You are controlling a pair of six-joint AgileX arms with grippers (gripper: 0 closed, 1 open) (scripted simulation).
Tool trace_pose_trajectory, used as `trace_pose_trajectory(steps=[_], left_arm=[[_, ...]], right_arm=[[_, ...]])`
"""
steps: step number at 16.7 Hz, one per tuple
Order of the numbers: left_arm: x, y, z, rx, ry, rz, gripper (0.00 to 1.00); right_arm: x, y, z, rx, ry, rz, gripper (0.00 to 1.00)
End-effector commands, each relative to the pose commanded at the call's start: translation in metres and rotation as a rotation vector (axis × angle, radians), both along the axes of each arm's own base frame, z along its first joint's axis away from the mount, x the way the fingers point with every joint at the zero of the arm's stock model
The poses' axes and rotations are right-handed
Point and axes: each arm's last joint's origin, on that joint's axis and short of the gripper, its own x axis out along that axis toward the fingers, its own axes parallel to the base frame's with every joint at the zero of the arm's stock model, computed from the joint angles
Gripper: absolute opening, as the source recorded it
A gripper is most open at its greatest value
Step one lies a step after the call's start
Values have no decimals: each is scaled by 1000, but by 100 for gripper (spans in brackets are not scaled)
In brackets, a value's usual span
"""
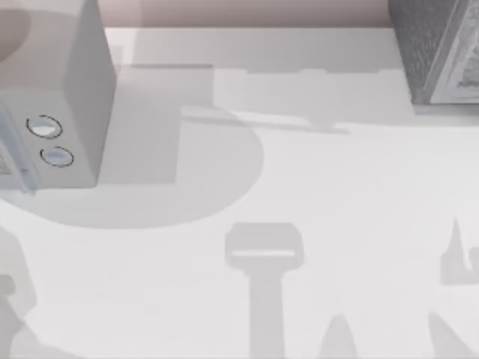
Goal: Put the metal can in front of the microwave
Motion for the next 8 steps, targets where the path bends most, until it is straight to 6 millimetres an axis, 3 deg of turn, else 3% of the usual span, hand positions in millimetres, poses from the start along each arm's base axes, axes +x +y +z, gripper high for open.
trace_pose_trajectory(steps=[8], left_arm=[[-2, 7, -1, 8, -19, 12, 0]], right_arm=[[0, 0, 0, 0, 0, 0, 100]])
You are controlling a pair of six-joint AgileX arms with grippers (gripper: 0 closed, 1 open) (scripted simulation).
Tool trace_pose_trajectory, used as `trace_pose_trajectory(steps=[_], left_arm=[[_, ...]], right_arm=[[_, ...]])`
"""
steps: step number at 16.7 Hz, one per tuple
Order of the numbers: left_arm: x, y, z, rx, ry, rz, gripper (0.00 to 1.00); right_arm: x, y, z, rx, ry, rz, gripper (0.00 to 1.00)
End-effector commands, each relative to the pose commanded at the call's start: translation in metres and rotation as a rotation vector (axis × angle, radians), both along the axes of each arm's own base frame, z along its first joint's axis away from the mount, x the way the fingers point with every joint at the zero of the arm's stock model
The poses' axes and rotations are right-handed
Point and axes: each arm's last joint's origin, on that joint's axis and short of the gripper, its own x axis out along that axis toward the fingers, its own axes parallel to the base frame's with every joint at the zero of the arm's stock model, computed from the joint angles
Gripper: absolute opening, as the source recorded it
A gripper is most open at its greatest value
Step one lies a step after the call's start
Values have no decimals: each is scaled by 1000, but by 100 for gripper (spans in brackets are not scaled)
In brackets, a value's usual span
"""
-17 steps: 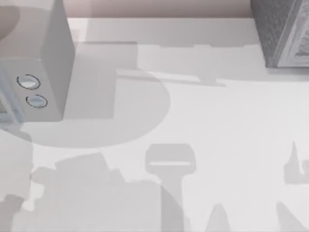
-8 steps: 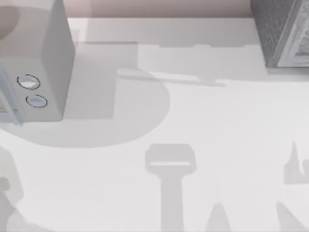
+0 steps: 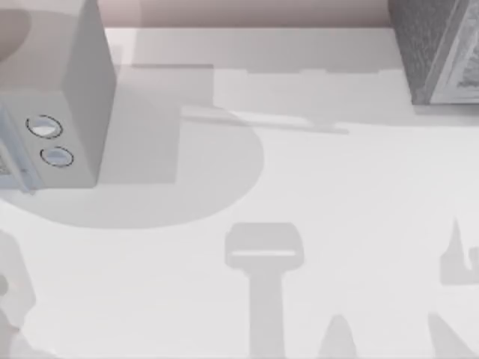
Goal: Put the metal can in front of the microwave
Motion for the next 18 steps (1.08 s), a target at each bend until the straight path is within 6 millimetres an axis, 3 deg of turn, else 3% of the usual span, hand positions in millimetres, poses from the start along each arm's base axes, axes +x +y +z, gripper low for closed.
trace_pose_trajectory(steps=[6, 18], left_arm=[[0, 1, -5, 1, -5, 3, 0], [0, 1, -5, 1, -5, 3, 90]], right_arm=[[0, 0, 0, 0, 0, 0, 100], [0, 0, 0, 0, 0, 0, 100]])
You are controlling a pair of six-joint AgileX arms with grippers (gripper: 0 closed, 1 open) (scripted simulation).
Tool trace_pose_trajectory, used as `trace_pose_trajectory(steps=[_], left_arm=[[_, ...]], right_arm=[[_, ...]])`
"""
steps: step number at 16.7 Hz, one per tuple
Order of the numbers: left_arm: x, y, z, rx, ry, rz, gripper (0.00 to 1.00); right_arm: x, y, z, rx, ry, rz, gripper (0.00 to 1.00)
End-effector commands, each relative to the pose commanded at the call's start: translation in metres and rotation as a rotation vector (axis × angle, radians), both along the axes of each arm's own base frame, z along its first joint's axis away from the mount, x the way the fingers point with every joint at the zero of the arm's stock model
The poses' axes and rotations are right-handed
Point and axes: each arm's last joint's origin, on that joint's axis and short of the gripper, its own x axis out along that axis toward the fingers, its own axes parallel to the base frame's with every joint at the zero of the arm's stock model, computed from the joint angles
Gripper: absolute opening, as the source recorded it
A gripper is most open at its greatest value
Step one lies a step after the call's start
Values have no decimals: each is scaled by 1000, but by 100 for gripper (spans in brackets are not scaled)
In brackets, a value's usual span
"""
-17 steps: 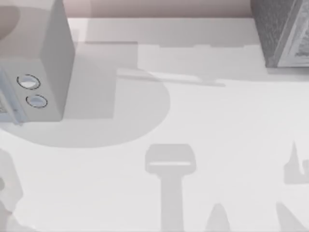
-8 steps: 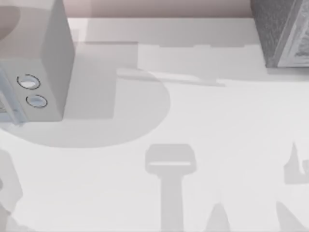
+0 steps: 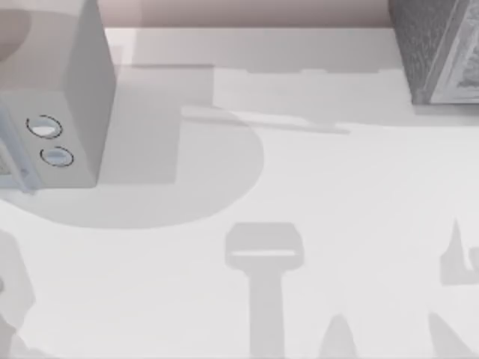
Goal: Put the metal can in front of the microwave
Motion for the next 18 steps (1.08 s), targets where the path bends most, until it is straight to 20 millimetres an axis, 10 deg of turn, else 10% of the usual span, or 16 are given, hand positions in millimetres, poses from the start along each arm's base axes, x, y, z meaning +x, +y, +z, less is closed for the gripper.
trace_pose_trajectory(steps=[11, 18], left_arm=[[0, 0, 1, 1, 0, 0, 100], [0, 0, 40, 0, 0, -1, 100]], right_arm=[[0, 0, 0, 0, 0, 0, 100], [0, 0, 0, 0, 0, 0, 100]])
